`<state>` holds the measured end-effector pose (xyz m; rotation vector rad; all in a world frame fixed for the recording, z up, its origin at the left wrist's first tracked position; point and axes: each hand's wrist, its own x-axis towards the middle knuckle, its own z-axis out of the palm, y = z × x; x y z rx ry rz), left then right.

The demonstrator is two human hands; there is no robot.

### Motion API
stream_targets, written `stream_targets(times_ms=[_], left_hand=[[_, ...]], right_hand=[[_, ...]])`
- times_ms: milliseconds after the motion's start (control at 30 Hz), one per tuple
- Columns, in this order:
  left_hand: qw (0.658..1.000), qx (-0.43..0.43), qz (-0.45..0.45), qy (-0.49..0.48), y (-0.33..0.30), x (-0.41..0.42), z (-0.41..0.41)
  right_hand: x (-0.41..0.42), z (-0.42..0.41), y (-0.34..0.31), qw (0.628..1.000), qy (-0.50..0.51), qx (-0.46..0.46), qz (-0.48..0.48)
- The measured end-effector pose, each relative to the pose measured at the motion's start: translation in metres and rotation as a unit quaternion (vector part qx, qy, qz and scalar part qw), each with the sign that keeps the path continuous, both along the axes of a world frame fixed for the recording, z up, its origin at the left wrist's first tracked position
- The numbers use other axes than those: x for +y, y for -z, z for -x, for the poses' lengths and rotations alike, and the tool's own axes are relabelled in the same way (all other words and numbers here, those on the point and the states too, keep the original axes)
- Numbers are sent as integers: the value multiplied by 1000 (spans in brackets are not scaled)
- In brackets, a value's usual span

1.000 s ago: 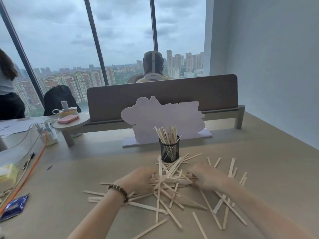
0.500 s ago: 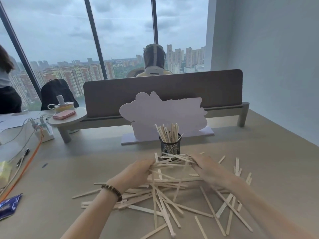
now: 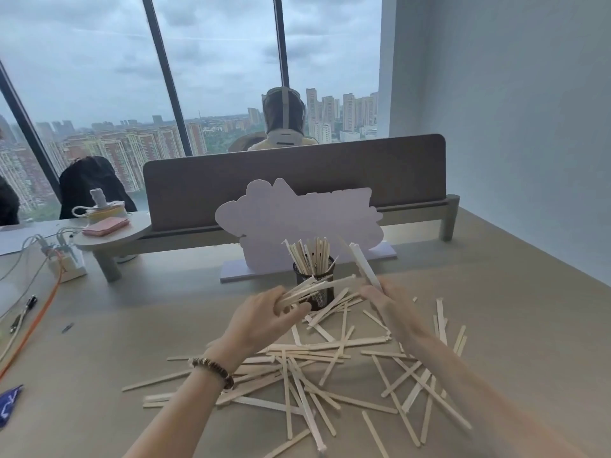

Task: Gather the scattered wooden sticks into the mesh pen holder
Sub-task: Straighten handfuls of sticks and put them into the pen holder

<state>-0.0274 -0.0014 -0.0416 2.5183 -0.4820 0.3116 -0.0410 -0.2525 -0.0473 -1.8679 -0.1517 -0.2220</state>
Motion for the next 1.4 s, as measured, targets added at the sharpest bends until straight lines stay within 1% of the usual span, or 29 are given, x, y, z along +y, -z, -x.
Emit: stream_targets(times_ms=[100, 167, 233, 300, 367, 433, 567, 633, 733, 800, 967, 1100, 1233, 1333, 1400], left_hand=[[996, -37, 59, -61, -1, -4, 2], [985, -28, 135, -102, 0, -7, 2], [956, 13, 265, -121, 3, -11, 5], [915, 44, 383, -117, 3, -16, 12], [883, 53, 454, -108, 1, -21, 20], [867, 43, 487, -96, -2, -23, 29], [859, 33, 504, -87, 4, -23, 36], [862, 34, 499, -89, 11, -23, 37], [871, 36, 478, -111, 22, -22, 38], [870, 43, 475, -124, 26, -20, 38], [864, 38, 487, -125, 27, -19, 33], [877, 16, 467, -114, 28, -16, 29], [874, 15, 477, -93, 26, -16, 26], [872, 19, 475, -115, 28, -14, 21], [865, 13, 481, -139, 26, -13, 18]], right_hand=[[4, 3, -4, 999, 22, 6, -46], [6, 5, -5, 993, 42, 39, -102], [9, 8, -5, 987, 33, 59, -149], [14, 14, -5, 982, 6, 59, -177], [20, 20, -6, 981, 1, 55, -187], [25, 24, -6, 980, 4, 51, -194], [32, 24, -2, 980, -10, 42, -194], [37, 23, -1, 984, -16, 37, -173], [44, 22, 1, 990, -11, 3, -141], [46, 20, 5, 991, -14, -11, -131], [48, 11, 10, 988, -8, 15, -157], [47, 8, 10, 982, -18, -12, -187], [46, 10, 20, 988, -19, -48, -144], [46, 9, 26, 991, -13, -22, -133], [47, 6, 24, 988, -7, 6, -152]])
